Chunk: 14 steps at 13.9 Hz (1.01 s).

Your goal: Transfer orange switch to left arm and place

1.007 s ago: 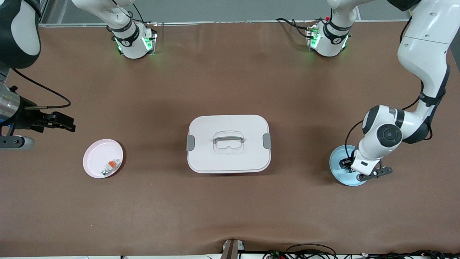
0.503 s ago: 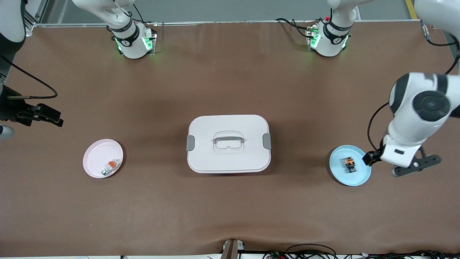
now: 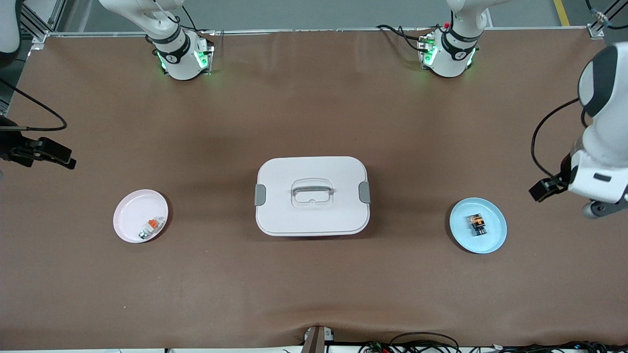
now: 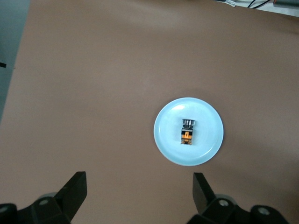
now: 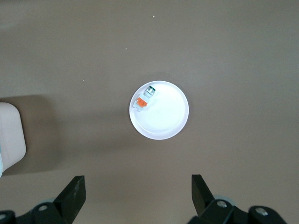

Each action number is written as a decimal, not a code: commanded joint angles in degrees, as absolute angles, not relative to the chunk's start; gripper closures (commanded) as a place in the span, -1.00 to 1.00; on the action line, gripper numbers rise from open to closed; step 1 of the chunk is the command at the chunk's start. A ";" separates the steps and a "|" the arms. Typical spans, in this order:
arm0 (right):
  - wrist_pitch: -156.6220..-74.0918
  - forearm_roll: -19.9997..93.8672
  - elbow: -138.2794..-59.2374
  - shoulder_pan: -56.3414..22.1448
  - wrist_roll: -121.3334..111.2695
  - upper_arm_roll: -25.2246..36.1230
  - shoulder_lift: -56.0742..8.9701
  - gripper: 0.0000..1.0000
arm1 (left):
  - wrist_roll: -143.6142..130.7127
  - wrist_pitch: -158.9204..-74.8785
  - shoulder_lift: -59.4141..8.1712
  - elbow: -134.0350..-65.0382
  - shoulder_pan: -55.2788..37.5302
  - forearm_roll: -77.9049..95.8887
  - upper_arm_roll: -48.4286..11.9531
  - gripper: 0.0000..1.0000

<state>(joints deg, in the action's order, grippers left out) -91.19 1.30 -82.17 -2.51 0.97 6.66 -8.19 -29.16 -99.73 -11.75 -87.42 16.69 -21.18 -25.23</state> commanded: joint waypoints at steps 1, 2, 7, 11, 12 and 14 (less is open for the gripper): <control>-90.97 0.44 -83.94 -0.62 1.93 5.71 -6.24 -1.00 | -28.13 -95.81 -7.74 -88.07 16.52 -19.78 -26.62 -1.00; -90.79 0.44 -83.94 0.43 1.93 5.71 -5.98 -1.00 | -27.34 -94.93 -7.56 -87.81 16.87 -19.51 -26.98 -1.00; -87.99 0.62 -82.89 3.69 1.41 5.97 -2.11 -1.00 | -17.24 -94.48 -4.75 -85.34 16.53 -9.76 -23.40 -1.00; -86.57 0.70 -80.95 3.78 1.67 5.54 -2.55 -1.00 | -9.49 -91.67 -0.19 -87.97 4.34 -5.54 -10.05 -1.00; -85.44 0.88 -81.12 3.87 1.32 5.54 -2.55 -1.00 | -8.97 -91.50 0.78 -88.76 1.52 -5.54 -6.80 -1.00; -84.55 1.32 -81.21 3.52 0.79 5.28 -2.37 -1.00 | -8.70 -91.32 2.54 -90.52 -5.60 -3.97 1.55 -1.00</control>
